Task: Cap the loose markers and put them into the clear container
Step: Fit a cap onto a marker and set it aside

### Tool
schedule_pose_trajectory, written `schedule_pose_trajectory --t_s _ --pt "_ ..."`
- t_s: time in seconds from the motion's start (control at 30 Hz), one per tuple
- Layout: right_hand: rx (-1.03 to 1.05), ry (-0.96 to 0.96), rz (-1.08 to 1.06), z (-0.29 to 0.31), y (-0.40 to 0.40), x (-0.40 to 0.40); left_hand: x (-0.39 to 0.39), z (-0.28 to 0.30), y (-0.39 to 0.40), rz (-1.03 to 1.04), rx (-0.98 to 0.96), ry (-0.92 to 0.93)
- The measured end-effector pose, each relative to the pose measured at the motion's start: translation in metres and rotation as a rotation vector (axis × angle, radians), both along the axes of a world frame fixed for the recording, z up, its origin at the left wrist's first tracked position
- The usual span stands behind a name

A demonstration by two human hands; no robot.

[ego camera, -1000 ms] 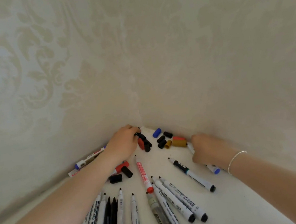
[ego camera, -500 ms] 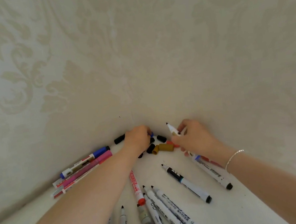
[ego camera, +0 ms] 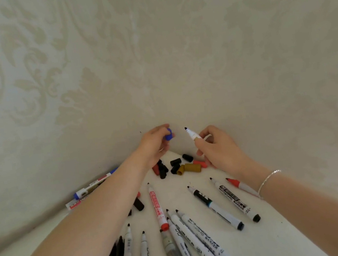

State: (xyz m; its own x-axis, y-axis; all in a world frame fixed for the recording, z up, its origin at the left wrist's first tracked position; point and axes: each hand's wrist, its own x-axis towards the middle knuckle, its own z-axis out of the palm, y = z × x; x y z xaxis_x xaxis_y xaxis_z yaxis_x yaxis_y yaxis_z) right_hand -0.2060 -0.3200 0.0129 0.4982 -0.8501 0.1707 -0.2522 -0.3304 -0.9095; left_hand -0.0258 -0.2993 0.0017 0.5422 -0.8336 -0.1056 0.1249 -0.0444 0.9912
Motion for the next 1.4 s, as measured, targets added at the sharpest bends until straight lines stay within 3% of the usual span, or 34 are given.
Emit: schedule_pose_trajectory --t_s 0.07,0.13,0.5,0.57,0.7,1.0,1.1,1.17,1.33,1.4 --pt "-0.016 -0.001 0.032 0.004 0.007 0.002 -0.003 0.012 0.017 -0.029 -0.075 0.306" --pt "-0.032 -0.003 0.068 0.009 0.015 0.004 -0.004 0.019 0.032 -0.033 -0.115 0.437" --pt "-0.099 0.064 0.115 0.017 0.044 0.023 -0.007 0.035 0.071 -0.017 -0.073 0.292" --pt "-0.119 0.034 0.082 0.021 0.047 0.022 -0.004 0.034 0.075 0.024 -0.073 0.102" --pt "-0.135 0.048 0.072 0.028 0.048 0.022 0.002 0.032 0.089 0.103 -0.008 -0.572" --pt "-0.158 0.239 0.141 0.024 0.052 0.028 0.009 0.038 0.104 0.011 0.031 -1.261" --pt "-0.188 0.299 0.144 0.019 0.051 0.028 0.010 0.042 0.105 -0.146 0.053 -1.569" --pt "-0.175 0.287 0.153 0.017 0.051 0.027 0.009 0.045 0.106 -0.237 0.106 -1.434" --pt "-0.006 0.120 0.191 0.017 0.054 0.025 0.011 0.053 0.110 -0.354 0.111 -0.433" --pt "0.033 0.080 0.186 0.016 0.055 0.027 0.008 0.050 0.109 -0.298 0.033 -0.146"
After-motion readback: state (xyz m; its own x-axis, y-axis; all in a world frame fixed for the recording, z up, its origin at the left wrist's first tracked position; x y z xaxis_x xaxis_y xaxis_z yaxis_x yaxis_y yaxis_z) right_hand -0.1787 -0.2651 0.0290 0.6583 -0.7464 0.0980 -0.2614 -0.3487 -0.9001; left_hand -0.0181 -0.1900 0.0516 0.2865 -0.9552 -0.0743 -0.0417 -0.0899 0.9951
